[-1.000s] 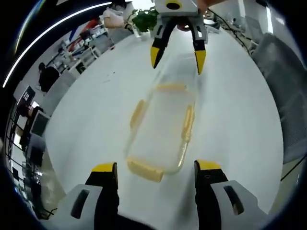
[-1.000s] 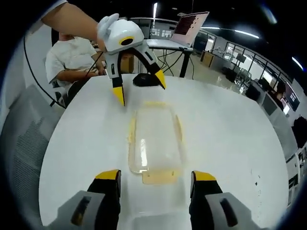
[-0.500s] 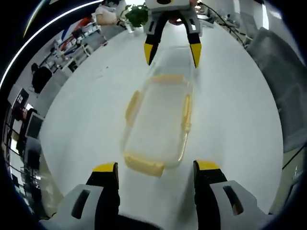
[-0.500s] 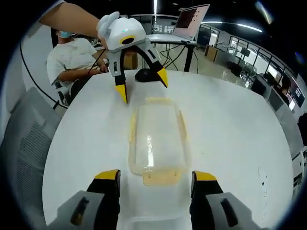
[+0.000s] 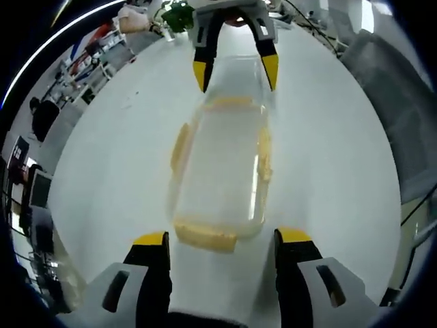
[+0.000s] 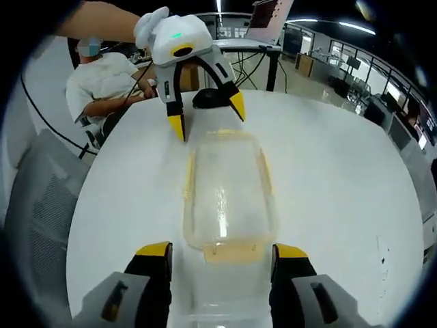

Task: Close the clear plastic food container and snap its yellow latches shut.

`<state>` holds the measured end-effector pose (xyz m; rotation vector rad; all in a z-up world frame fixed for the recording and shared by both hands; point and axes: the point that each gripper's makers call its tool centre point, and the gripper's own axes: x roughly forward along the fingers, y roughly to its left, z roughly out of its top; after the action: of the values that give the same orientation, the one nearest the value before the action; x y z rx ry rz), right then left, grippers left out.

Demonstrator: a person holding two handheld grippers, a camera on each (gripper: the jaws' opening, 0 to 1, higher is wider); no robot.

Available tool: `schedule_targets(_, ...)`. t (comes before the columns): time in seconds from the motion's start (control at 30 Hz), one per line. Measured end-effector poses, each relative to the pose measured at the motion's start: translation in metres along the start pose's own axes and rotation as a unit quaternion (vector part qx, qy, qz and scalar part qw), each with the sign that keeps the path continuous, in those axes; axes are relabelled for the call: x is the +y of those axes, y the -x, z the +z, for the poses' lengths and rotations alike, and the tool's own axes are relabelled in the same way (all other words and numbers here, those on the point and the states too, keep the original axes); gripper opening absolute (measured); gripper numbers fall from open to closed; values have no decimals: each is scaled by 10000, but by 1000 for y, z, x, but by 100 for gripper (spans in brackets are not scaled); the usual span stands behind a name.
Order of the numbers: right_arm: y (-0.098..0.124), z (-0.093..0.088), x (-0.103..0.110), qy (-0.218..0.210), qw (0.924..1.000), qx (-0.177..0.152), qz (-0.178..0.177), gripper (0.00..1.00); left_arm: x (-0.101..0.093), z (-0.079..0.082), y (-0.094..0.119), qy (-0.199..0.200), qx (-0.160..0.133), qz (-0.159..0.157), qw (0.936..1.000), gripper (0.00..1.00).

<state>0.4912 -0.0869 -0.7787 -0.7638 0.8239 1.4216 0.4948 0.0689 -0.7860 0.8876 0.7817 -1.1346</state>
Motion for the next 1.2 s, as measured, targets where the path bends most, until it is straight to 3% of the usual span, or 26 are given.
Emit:
schedule_targets(0.5, -9, -6, -6, 98, 9997, 237, 19, 55, 7, -7, -6, -597, 367, -297, 9971, 55)
schedule_targets(1.2, -24, -15, -10, 265, 9977, 618, -11, 48, 11, -5, -13, -807, 471, -552, 9941, 50)
